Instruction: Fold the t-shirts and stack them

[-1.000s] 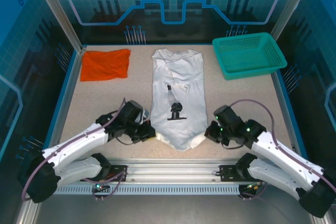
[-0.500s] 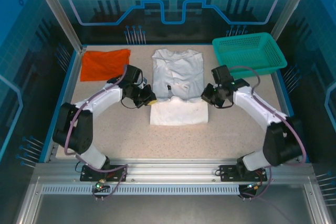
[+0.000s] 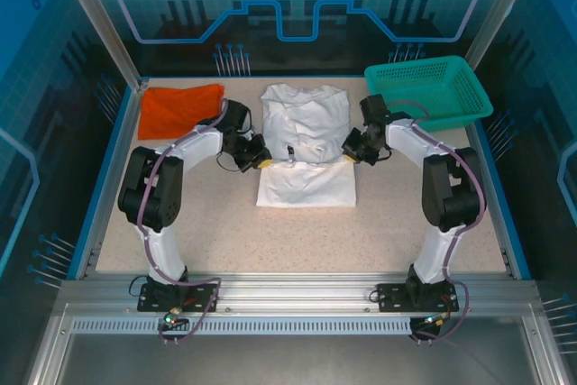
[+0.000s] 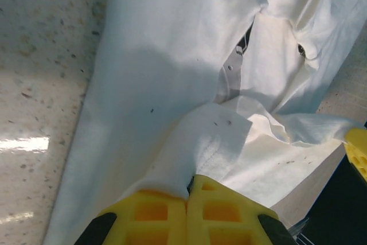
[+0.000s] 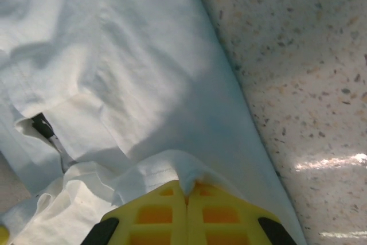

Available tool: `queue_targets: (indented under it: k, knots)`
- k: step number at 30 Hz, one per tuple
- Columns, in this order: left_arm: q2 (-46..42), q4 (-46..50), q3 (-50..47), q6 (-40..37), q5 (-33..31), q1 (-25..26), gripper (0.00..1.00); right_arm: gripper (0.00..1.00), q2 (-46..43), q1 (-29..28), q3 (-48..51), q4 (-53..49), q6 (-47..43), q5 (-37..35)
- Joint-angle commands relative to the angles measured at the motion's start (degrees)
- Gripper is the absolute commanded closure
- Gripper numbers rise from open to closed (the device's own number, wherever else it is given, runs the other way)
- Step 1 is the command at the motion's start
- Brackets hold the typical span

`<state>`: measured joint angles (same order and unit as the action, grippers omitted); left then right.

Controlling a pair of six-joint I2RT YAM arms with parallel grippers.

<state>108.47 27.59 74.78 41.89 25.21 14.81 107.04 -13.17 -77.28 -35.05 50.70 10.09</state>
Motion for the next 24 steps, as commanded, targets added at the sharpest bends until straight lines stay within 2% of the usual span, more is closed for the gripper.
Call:
queue_targets:
  k: [1, 6, 15, 18, 24]
  knots:
    - [0.9, 0.4, 3.4, -2.2, 0.0, -1.5, 1.00, 1.00, 2.4, 1.5, -2.9, -0.6, -0.9, 1.8]
    - [3.1, -0.6, 4.6, -2.7, 0.5, -2.2, 0.99, 1.00, 5.3, 1.6, -5.3, -1.7, -1.1, 1.1]
    - [7.4, 1.0, 9.0, -4.7, 0.9, -2.2, 0.91, 1.00, 7.4, 1.9, -6.6, -2.6, -0.3, -0.2]
    - [8.1, 0.5, 10.6, -4.6, 2.2, -2.2, 0.99, 1.00, 6.3, 2.2, -5.3, -0.8, 0.7, -0.2]
    - [6.2, -4.3, 9.1, -6.3, 6.7, -2.2, 1.00, 1.00, 4.7, 2.7, -4.6, 1.7, 1.3, 2.4]
